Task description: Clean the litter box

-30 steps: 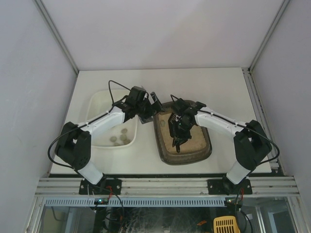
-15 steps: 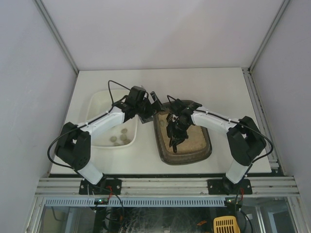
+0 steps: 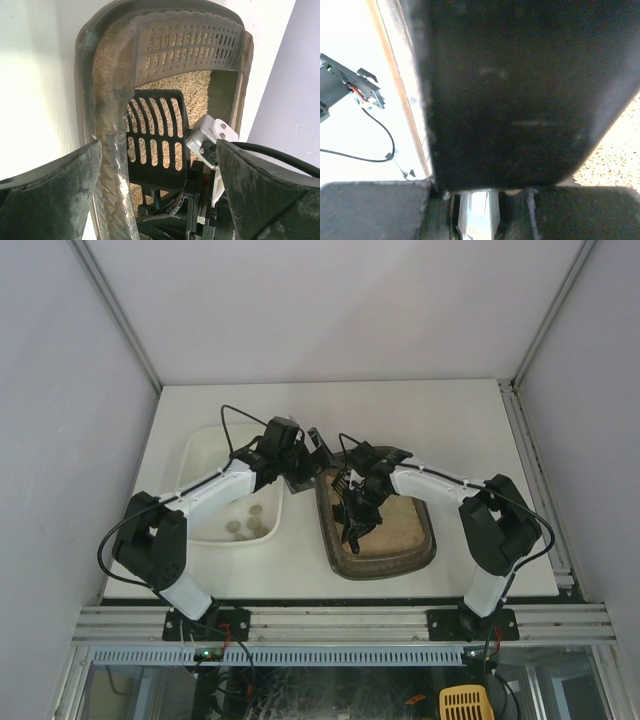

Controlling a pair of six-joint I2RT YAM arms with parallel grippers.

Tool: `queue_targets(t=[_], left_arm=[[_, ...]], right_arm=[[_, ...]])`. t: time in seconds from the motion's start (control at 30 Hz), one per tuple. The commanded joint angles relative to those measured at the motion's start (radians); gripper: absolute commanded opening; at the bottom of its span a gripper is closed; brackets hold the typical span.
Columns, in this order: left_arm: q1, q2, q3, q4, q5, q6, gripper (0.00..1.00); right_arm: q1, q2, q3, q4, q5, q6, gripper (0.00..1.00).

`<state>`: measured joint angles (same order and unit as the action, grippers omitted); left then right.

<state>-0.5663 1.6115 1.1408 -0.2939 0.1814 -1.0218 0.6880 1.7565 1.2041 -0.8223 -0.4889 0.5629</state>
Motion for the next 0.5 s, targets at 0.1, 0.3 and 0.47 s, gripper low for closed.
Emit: queue_targets(t=[0.1,0.3,0.47], left_arm=[[-0.006,-0.04,-0.024,0.048,0.025,-0.009,1.0],[-0.004,-0.051,-0.026,0.053,0.029,-0.004,1.0],[-0.005,-0.054,-0.026,0.058,0.036,-0.003,1.0]], right_arm=[[0.027,0.095,0.001,0.124,-0.352,-0.081,0.0],[-0.008,0.064,-0.017,0.194,-0.468,-0.059,0.0],[-0.079,-0.02,-0.095,0.249,-0.487,-0.029,0.0]])
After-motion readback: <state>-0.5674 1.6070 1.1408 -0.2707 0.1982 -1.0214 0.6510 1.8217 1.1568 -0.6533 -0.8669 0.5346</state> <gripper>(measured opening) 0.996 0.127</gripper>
